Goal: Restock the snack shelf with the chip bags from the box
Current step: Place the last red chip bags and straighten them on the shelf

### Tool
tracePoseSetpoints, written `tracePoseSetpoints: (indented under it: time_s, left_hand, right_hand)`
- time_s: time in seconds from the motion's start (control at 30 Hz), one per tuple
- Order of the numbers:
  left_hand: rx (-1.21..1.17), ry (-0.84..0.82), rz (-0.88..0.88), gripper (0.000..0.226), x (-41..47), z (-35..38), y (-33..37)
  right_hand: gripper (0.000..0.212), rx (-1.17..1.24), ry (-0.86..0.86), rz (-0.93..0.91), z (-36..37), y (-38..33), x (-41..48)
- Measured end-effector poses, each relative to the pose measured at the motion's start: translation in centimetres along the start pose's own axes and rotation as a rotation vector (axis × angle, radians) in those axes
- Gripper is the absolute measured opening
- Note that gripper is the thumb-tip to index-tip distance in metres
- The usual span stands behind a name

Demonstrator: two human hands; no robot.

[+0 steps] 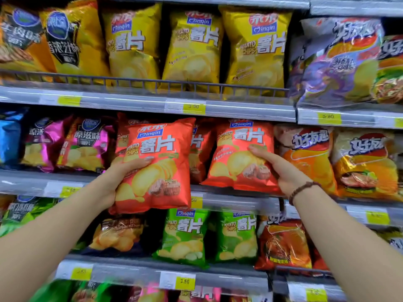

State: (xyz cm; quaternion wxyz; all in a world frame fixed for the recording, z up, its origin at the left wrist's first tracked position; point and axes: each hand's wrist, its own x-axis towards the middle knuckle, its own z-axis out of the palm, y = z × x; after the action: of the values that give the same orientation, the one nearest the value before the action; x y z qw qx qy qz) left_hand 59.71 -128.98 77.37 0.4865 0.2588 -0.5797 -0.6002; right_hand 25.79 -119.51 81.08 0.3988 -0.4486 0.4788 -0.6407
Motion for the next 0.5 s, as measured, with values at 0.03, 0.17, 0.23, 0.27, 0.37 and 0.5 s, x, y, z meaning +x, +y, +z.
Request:
tracePoseSetpoints:
  time_s: [0.03,0.17,0.23,0.27,0.37,0.5]
  left_hand:
    - [-0.013,-0.006,-0.012,0.098,0.2,-0.1,0.1]
    - [-0.034,-0.074,-0.062,0.103,1.2,0.0,0.6]
    - [-0.027,-0.112,-0.062,0.102,1.7,0.2,0.9]
    - [-0.028,-0.126,-0.053,0.101,1.9,0.4,1.1]
    - [-0.028,-0.161,-0.017,0.098,2.4,0.6,1.9]
    - [0.002,-0.17,-0.017,0.094,3.3,0.7,2.3]
  right_hand:
    - [0.038,0.006,0.0,-0.002,0.2,-0.1,0.4]
    - [0.035,0.012,0.011,-0.018,0.5,-0.4,1.7]
    - [0.033,0.018,0.023,-0.021,0.4,-0.3,2.2]
    - [0.04,0.008,0.03,-0.024,0.2,-0.2,2.4]
    - [0.061,-0.008,0.05,-0.052,0.2,0.3,3.1]
    - [0.056,-0.013,0.089,-0.121,0.2,0.6,4.1]
